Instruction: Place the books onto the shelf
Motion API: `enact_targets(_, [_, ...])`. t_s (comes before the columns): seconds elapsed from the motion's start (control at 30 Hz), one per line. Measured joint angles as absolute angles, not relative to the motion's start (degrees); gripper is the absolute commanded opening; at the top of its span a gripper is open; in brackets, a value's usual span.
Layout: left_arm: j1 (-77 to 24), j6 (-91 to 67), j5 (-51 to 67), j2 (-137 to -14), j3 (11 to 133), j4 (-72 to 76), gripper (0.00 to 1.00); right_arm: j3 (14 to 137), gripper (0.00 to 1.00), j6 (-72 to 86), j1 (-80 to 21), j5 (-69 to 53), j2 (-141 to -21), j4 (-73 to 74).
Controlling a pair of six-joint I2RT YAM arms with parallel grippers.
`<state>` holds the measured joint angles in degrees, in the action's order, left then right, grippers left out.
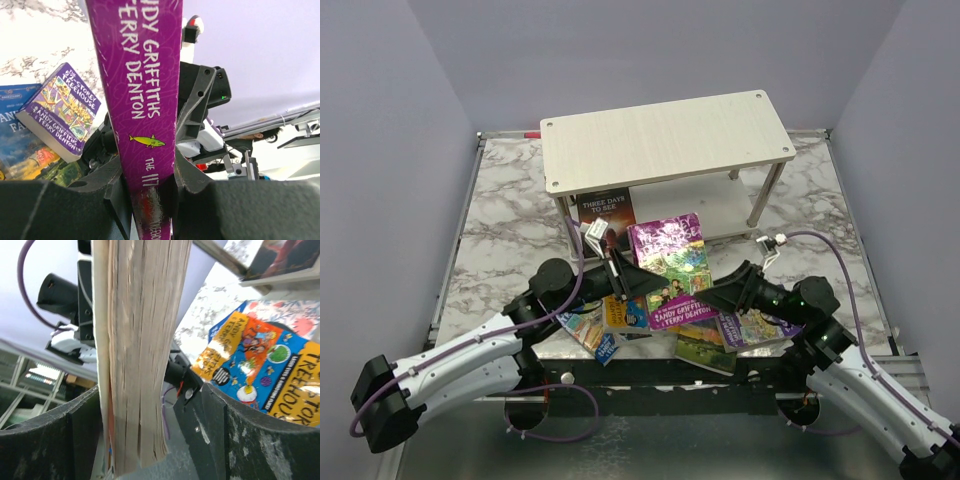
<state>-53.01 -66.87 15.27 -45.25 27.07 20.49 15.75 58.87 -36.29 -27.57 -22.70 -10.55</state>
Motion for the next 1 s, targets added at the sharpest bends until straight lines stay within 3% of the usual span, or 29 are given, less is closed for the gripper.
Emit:
enact_targets(0.47, [-53.01,-63.77,14.68,-42.09,27.09,23.27,0.0,15.11,0.55,60.99,-36.32,-35.94,-21.89,-16.64])
enact_targets(1.0, [-53.01,-62.5,11.03,-40.16,27.05,23.97,0.0,18.55,0.42,62.13,-36.32,-36.16,-26.96,-20.45])
